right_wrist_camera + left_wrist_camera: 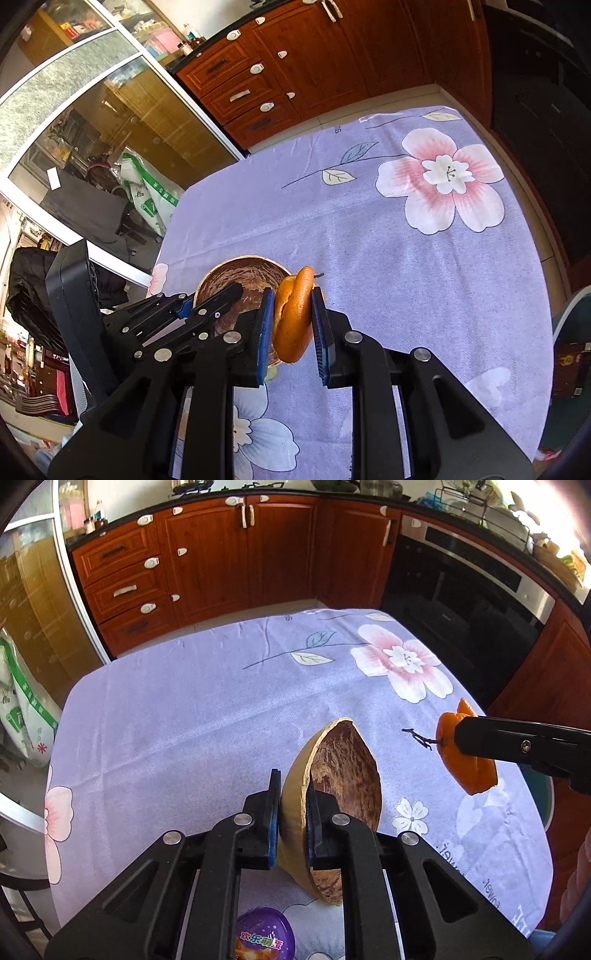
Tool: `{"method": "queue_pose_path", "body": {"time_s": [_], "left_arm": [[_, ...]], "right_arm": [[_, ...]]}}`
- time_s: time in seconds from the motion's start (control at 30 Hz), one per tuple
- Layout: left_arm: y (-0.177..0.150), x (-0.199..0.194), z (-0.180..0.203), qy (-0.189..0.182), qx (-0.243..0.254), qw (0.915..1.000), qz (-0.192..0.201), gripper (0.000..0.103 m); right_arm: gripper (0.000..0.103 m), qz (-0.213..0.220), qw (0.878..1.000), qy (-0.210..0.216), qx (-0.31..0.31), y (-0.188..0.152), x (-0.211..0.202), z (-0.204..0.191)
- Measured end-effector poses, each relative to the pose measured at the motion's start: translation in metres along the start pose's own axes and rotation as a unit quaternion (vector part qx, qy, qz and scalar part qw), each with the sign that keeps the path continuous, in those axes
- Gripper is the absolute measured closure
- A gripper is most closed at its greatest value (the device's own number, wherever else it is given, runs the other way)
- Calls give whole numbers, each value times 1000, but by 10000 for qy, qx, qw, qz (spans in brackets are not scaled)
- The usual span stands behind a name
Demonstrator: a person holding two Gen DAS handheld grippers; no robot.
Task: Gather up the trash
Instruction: 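Lift the coconut shell and orange piece and carry both over the teal bin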
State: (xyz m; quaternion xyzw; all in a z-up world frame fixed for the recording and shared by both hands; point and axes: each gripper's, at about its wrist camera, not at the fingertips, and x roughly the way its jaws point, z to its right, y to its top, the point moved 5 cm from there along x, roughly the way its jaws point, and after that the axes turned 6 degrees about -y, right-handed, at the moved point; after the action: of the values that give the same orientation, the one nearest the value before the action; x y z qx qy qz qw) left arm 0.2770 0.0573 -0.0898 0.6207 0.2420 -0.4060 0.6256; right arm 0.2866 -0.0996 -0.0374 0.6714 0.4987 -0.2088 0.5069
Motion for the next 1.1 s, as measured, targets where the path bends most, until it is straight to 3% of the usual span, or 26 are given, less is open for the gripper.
{"method": "queue_pose_path", "body": {"time_s": [0.37,0.73,0.9,1.1], "left_arm": [[6,-47,41,-2,339,9990,299,92],[10,-83,110,-209,756,9955,528,92],[9,-89,157,-515,1026,9918,557,92],[2,-74,226,-907,1456,9844,395,92]], "right_arm": [[84,411,9988,-3,254,-7,-55,28],[84,858,9940,-41,680,-32,-122,77],[84,1097,9891,-174,968,-51,-157,116],[84,1174,9815,-619,1381,-85,-184,185]]}}
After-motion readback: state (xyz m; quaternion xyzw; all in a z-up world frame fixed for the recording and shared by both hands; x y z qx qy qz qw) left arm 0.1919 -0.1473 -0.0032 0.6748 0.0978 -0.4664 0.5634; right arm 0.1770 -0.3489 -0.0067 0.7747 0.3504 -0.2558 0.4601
